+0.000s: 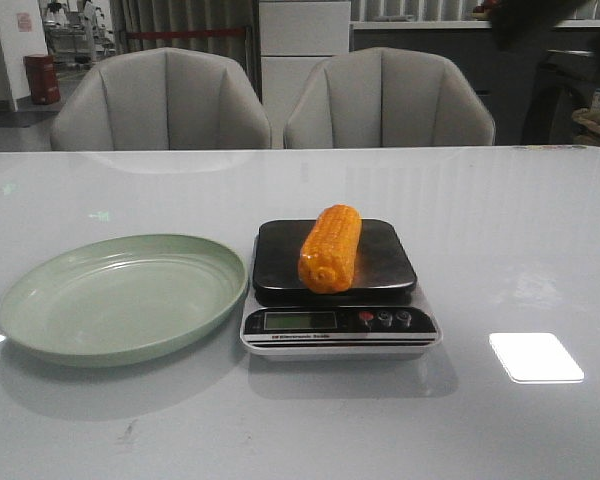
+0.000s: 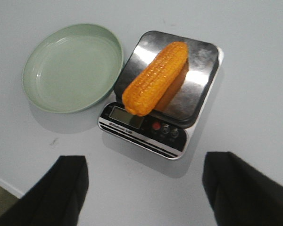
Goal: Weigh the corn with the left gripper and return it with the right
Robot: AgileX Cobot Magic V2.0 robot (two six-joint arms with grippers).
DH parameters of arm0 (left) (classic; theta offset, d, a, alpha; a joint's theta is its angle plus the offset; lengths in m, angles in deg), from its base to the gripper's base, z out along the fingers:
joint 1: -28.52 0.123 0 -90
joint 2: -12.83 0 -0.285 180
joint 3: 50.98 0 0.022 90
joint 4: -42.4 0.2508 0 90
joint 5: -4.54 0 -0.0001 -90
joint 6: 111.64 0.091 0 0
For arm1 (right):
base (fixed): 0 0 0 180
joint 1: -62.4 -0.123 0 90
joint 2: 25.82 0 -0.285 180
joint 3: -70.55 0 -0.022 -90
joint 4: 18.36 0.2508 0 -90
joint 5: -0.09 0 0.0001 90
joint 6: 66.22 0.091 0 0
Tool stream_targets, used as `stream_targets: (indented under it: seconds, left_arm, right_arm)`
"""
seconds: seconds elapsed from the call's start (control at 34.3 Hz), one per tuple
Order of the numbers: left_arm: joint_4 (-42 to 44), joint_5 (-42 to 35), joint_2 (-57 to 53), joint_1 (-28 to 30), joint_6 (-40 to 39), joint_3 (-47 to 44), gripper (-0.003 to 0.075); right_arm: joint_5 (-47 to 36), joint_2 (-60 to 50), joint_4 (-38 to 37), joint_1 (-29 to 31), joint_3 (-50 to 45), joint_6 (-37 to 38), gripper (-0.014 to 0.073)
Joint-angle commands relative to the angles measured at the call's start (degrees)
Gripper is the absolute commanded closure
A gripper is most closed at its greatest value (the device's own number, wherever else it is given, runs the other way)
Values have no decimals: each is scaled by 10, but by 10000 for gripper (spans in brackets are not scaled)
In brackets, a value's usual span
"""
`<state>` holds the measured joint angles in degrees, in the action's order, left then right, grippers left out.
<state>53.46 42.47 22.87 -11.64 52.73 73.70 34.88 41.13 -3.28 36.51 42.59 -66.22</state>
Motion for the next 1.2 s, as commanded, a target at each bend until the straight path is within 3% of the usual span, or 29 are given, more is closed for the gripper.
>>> stream_targets:
  seconds: [0.0,0.17,0.44,0.58,0.96,1.08,1.17]
  left_arm:
    - [5,-45,7,-1,0,15,577]
    - [5,-47,7,-1,0,14,577]
    - [5,-50,7,-1,0,9,577]
    - [5,-50,7,-1,0,9,577]
    - [5,-50,7,-1,0,9,577]
    - [5,-50,7,-1,0,9,577]
    - [5,-50,7,-1,0,9,577]
  right_arm:
    - [-10,79,12,-14,88,32,-7]
    - [-6,208,-12,-38,193,102,-7]
    - [89,365,-183,-76,326,326,-7]
    - [130,428,-205,-86,368,402,-7]
    - [144,500,-194,-90,379,446,-6]
    - [139,510,-192,-90,379,446,61]
    - [139,512,-190,-90,383,446,163]
